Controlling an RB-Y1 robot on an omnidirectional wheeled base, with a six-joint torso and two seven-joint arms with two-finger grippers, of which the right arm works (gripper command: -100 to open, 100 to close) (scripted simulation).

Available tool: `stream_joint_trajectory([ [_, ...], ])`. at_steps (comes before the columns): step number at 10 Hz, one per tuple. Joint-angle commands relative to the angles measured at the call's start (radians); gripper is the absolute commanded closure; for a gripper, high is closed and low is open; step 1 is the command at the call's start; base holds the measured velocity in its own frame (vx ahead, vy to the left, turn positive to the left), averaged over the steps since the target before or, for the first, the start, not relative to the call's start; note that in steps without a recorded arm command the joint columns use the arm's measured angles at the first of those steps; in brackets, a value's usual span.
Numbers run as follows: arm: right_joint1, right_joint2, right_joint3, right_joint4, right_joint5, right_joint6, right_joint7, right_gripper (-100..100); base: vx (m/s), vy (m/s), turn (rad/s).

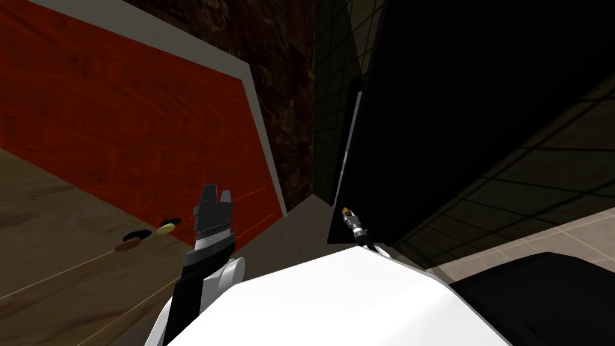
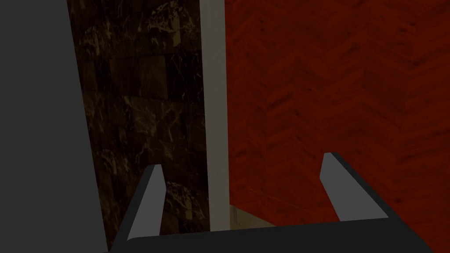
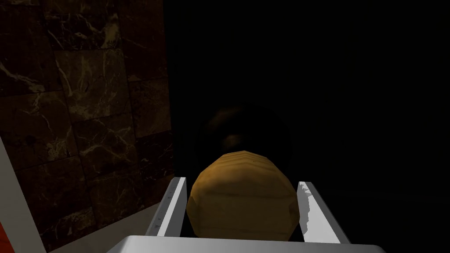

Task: Pull the door open

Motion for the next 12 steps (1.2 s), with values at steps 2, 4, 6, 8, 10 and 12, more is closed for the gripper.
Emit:
stream_joint_trajectory([
  [2, 0.022, -0.022, 0.032, -0.006, 0.020, -0.025, -0.038, 100, -0.238, -0.049, 0.080],
  [4, 0.037, -0.040, 0.055, -0.012, 0.035, -0.042, -0.065, 100, -0.197, -0.022, 0.068],
  [6, 0.036, -0.041, 0.056, -0.008, 0.036, -0.043, -0.065, 100, -0.127, -0.035, 0.029],
  [8, 0.072, -0.062, 0.082, -0.010, 0.058, -0.094, -0.090, 100, -0.035, -0.005, -0.049],
  [10, 0.105, -0.082, 0.104, -0.016, 0.076, -0.140, -0.112, 100, -0.033, -0.010, -0.052],
  [12, 0.142, -0.106, 0.128, -0.022, 0.097, -0.190, -0.136, 100, -0.033, -0.024, -0.063],
])
